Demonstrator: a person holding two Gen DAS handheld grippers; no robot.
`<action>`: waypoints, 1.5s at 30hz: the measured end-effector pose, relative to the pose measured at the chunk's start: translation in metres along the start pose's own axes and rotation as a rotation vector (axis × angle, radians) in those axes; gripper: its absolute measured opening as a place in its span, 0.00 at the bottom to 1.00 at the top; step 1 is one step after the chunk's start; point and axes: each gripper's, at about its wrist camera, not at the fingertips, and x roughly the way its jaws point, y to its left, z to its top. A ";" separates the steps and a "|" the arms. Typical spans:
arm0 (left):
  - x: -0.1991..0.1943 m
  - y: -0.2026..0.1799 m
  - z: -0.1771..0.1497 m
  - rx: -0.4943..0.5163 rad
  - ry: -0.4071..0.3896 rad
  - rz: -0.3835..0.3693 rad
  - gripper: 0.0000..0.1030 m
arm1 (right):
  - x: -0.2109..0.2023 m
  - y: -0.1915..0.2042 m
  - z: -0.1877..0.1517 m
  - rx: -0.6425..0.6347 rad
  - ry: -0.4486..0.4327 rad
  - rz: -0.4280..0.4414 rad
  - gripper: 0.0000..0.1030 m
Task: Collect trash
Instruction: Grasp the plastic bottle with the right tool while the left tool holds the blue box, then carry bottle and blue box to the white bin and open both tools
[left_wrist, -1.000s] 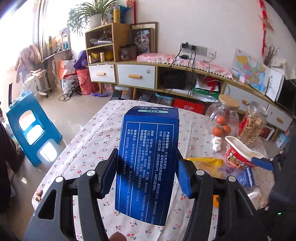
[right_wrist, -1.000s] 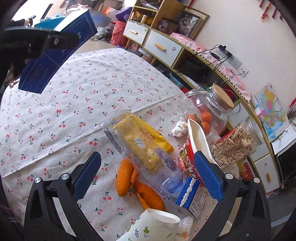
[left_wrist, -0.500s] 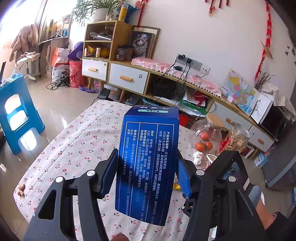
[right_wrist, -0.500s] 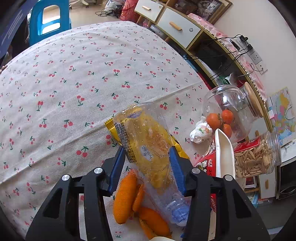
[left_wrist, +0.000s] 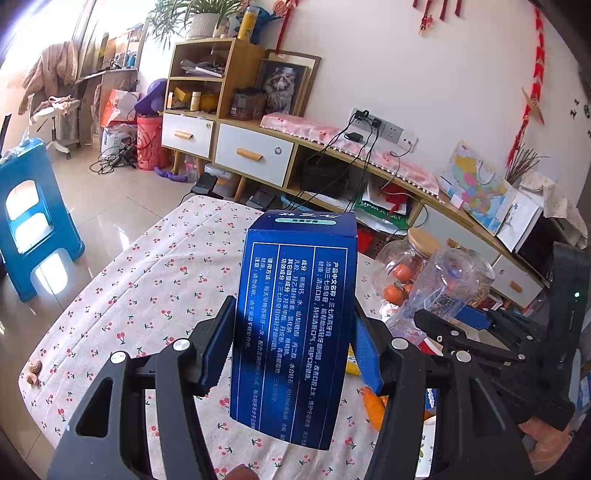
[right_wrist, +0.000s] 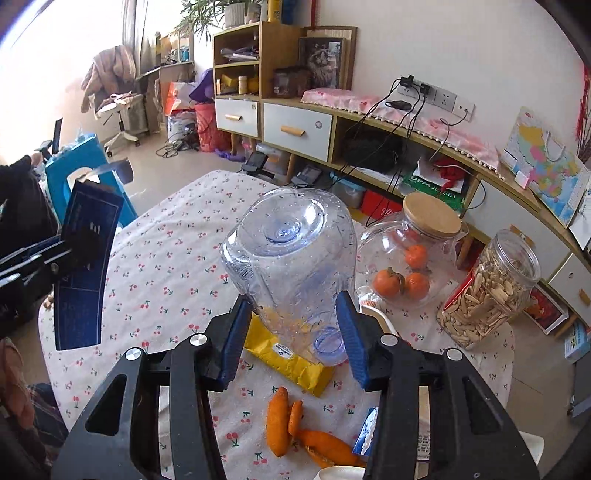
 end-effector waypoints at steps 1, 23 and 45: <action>0.000 0.000 0.000 -0.001 -0.002 -0.005 0.56 | -0.004 -0.002 0.001 0.015 -0.017 0.000 0.43; 0.002 -0.044 -0.021 0.093 -0.003 -0.083 0.56 | -0.116 -0.088 -0.048 0.288 -0.273 -0.096 0.43; 0.006 -0.148 -0.060 0.277 0.035 -0.173 0.56 | -0.150 -0.287 -0.208 0.775 -0.079 -0.707 0.82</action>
